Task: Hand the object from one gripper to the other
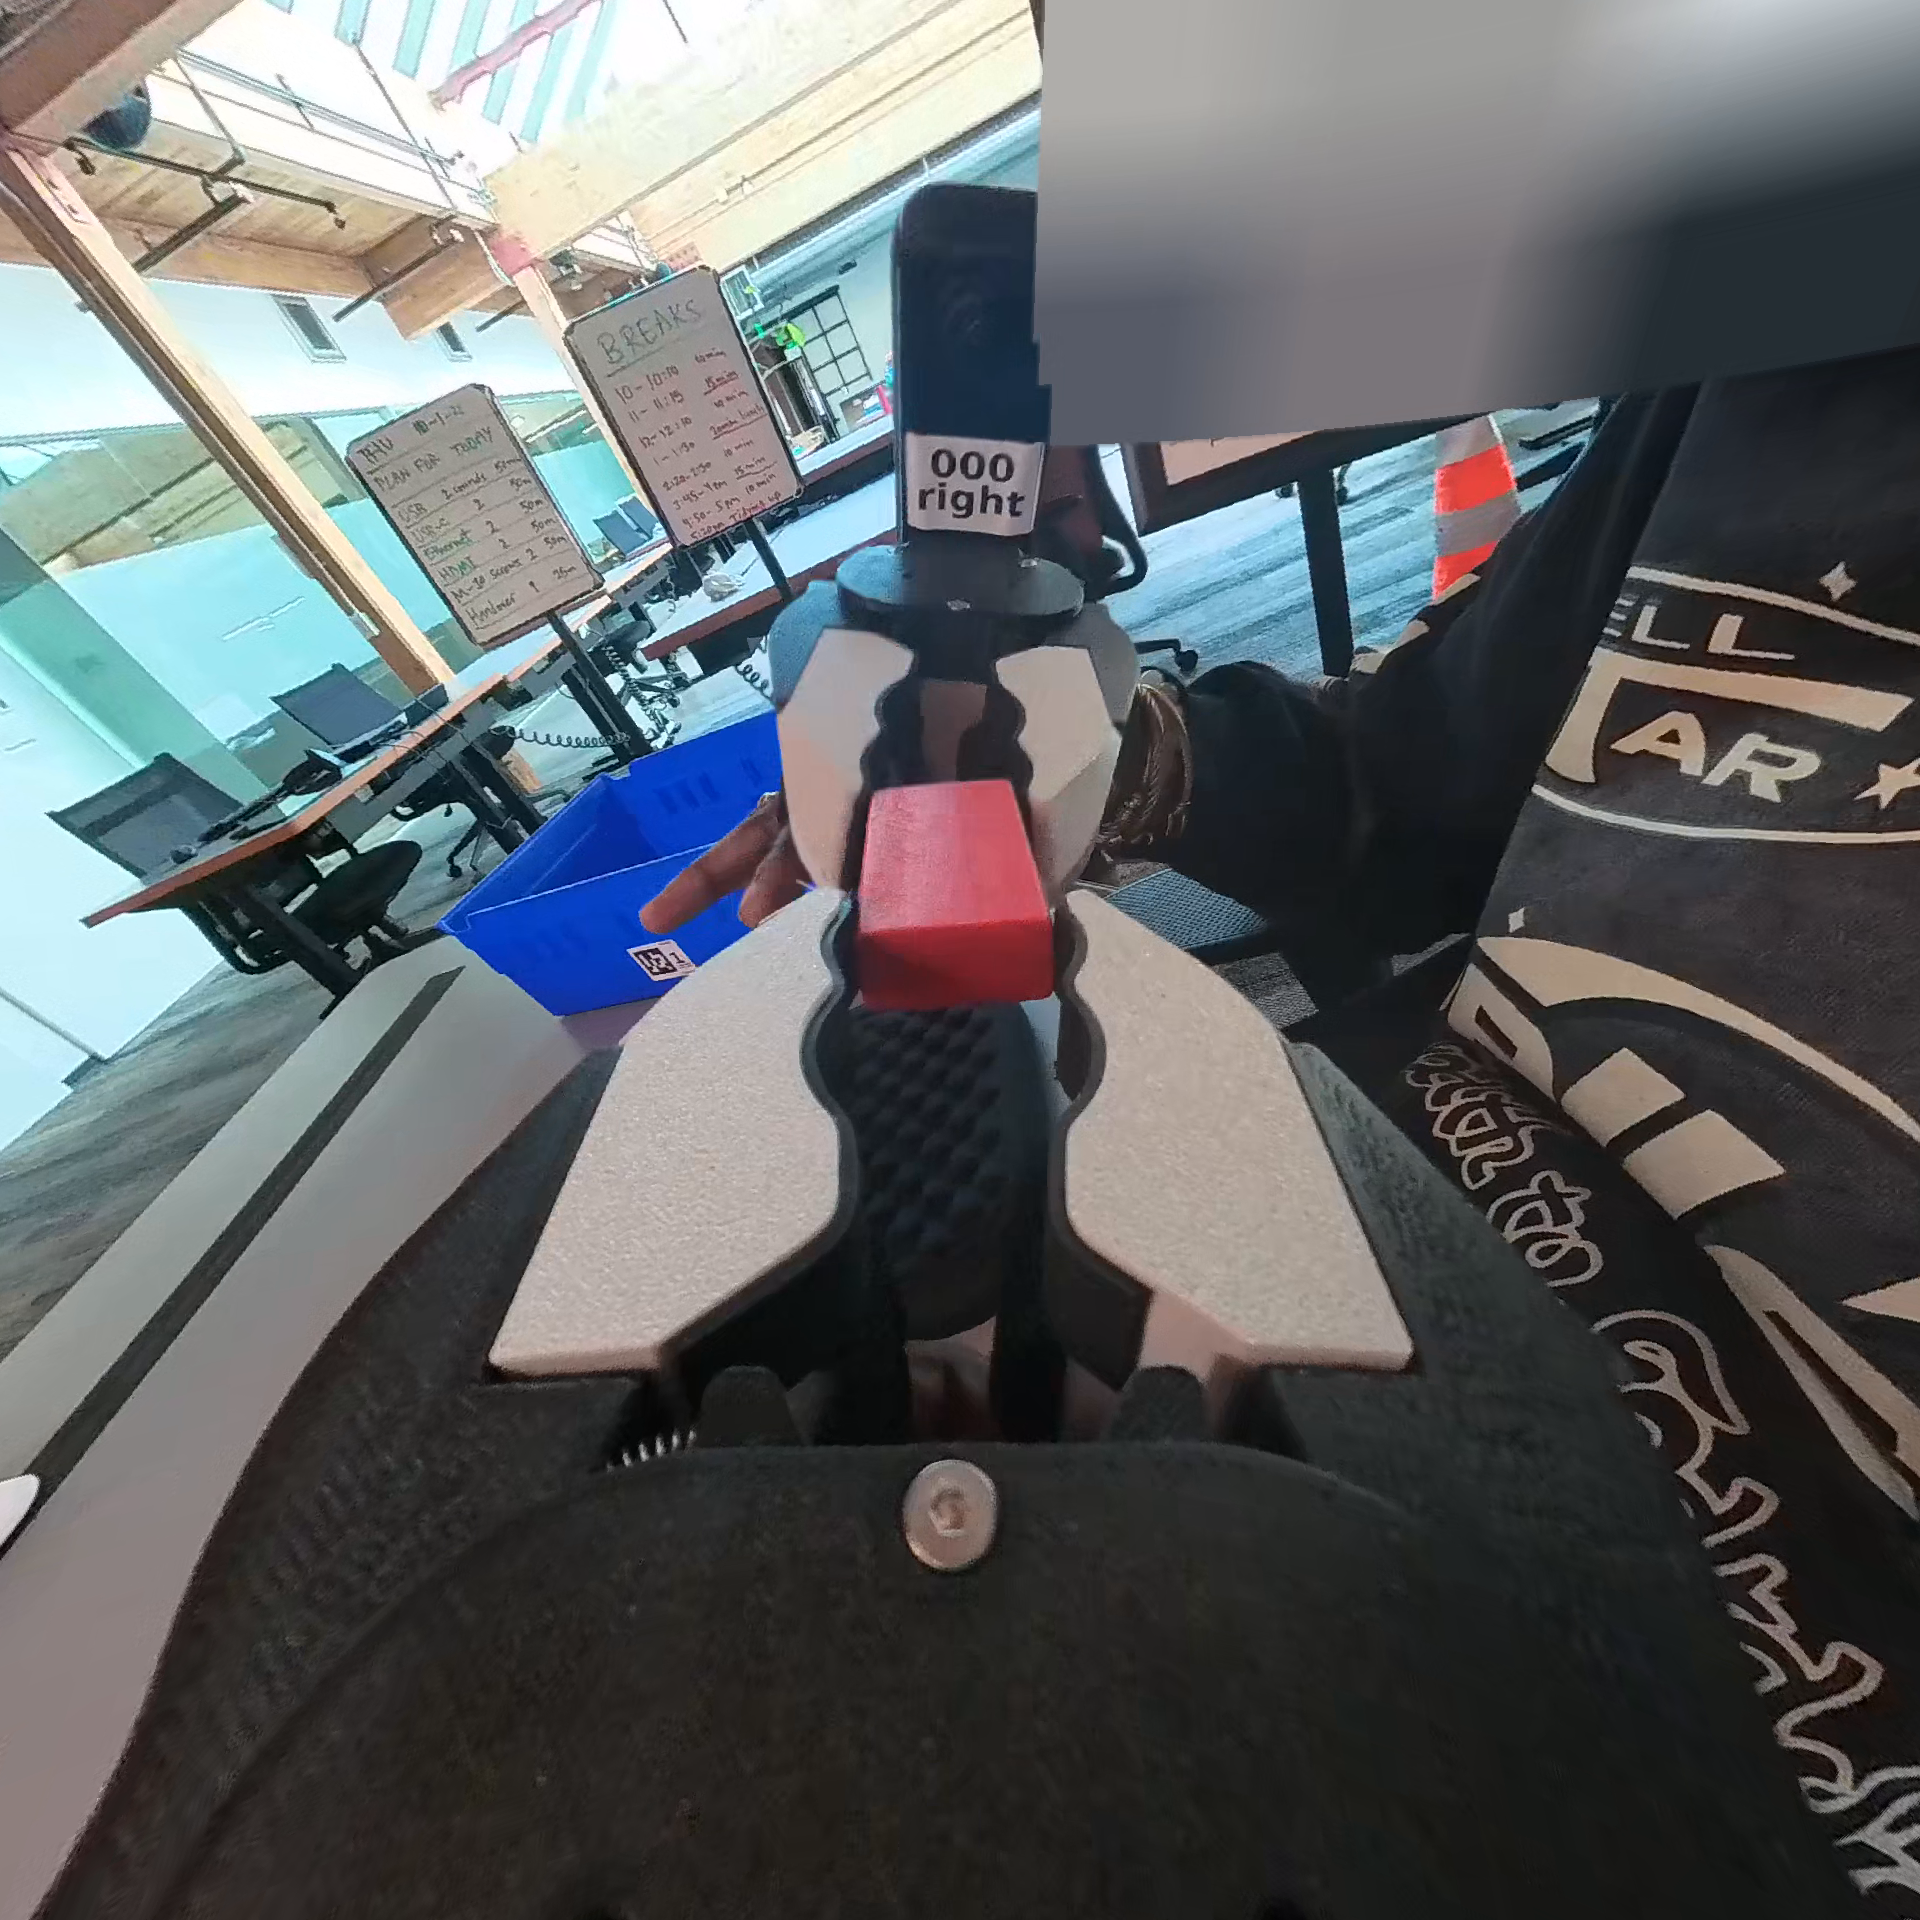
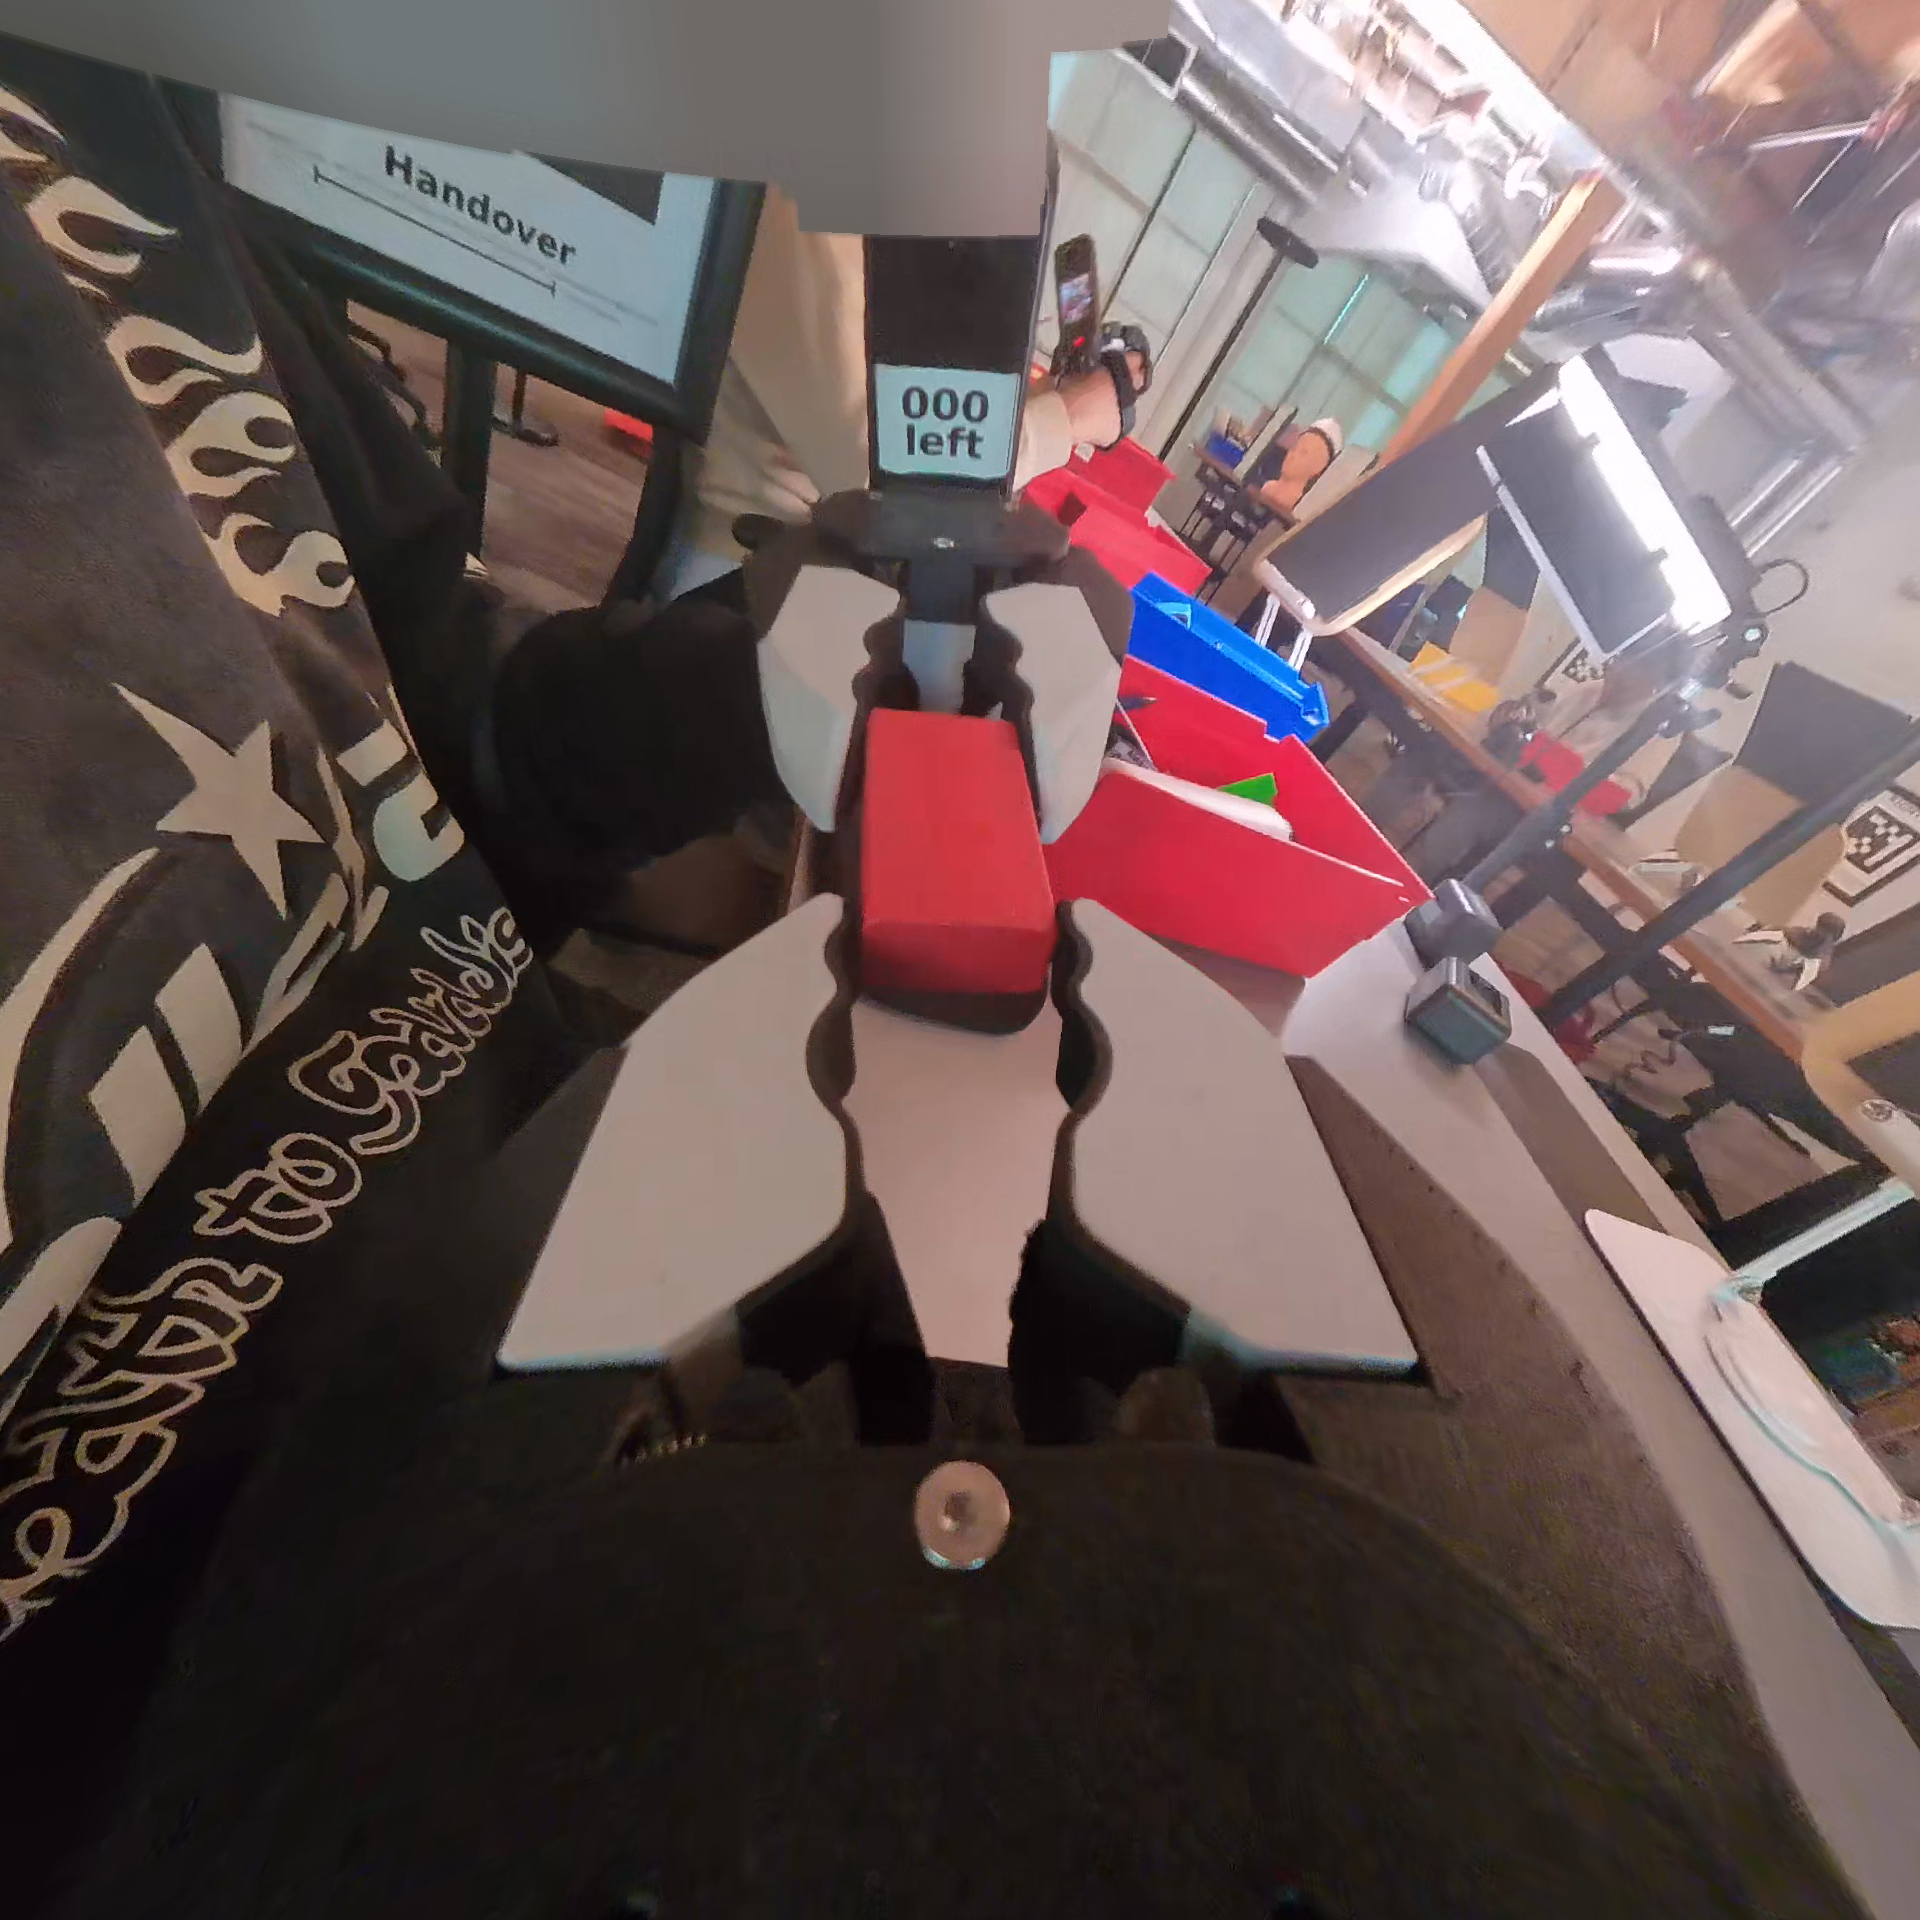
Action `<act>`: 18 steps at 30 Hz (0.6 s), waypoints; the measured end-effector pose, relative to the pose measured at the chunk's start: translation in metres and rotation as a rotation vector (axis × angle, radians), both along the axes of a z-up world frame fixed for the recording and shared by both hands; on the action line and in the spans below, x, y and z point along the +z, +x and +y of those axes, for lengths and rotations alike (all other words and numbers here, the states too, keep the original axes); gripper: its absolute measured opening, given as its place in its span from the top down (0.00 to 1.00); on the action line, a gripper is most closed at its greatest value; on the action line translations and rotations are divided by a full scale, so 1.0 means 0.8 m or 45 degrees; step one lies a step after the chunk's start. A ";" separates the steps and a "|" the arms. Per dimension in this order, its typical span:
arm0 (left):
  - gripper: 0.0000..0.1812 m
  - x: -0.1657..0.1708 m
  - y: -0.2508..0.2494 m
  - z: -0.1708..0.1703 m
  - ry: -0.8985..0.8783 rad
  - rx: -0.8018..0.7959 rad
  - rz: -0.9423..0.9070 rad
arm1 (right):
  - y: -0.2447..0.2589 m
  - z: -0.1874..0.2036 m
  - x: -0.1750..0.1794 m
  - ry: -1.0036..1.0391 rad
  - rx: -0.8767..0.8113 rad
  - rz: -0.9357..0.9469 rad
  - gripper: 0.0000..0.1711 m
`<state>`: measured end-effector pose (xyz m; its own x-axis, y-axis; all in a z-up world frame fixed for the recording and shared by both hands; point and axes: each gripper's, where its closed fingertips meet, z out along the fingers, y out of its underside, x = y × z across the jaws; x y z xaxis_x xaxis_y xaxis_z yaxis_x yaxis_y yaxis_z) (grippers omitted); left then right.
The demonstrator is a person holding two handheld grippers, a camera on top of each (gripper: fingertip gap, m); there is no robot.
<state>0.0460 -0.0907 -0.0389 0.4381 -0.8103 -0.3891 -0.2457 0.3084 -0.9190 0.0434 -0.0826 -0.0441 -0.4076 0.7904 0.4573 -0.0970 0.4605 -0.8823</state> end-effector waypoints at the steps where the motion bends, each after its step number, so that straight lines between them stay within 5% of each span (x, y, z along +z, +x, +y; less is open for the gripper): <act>1: 0.80 -0.001 0.000 0.001 0.022 0.019 0.025 | 0.000 0.000 0.000 -0.014 0.009 -0.002 0.79; 6: 0.66 -0.014 -0.028 0.035 0.354 0.456 0.463 | -0.001 0.013 -0.004 -0.315 0.083 -0.131 0.80; 10: 0.64 -0.008 -0.052 0.050 0.588 0.743 0.766 | -0.004 0.035 -0.011 -0.585 0.106 -0.258 0.79; 18: 0.72 -0.010 -0.042 0.044 0.645 0.691 0.807 | -0.005 0.040 -0.019 -0.799 0.184 -0.386 0.79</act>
